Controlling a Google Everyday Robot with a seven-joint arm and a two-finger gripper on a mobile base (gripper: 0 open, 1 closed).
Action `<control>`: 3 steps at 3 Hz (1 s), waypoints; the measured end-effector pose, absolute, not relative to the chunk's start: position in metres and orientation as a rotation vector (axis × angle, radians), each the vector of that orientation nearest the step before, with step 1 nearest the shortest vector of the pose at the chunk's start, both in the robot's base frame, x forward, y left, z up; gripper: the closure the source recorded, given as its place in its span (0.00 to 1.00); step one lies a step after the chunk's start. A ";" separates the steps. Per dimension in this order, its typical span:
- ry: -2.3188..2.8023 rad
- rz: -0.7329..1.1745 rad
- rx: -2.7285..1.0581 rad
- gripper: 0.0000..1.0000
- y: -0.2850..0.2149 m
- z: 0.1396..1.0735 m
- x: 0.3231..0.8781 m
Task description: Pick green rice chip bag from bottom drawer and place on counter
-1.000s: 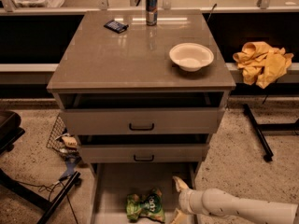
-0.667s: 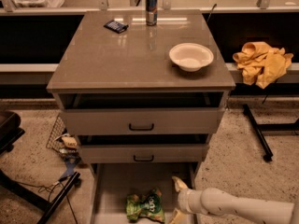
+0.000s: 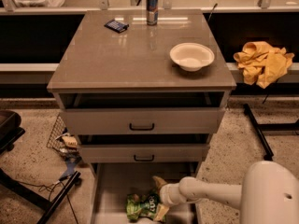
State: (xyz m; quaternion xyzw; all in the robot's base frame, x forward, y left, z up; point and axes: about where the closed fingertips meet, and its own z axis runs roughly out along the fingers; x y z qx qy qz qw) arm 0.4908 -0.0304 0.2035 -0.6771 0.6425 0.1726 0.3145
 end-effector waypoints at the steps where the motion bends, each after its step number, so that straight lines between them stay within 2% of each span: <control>1: 1.658 0.532 -1.829 0.00 -0.004 0.166 0.499; 2: 1.633 0.613 -1.845 0.02 0.017 0.125 0.493; 3: 1.636 0.641 -1.835 0.24 0.024 0.108 0.482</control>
Offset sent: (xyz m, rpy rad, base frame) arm 0.0020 0.0621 -0.1106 0.0712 0.1068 0.1403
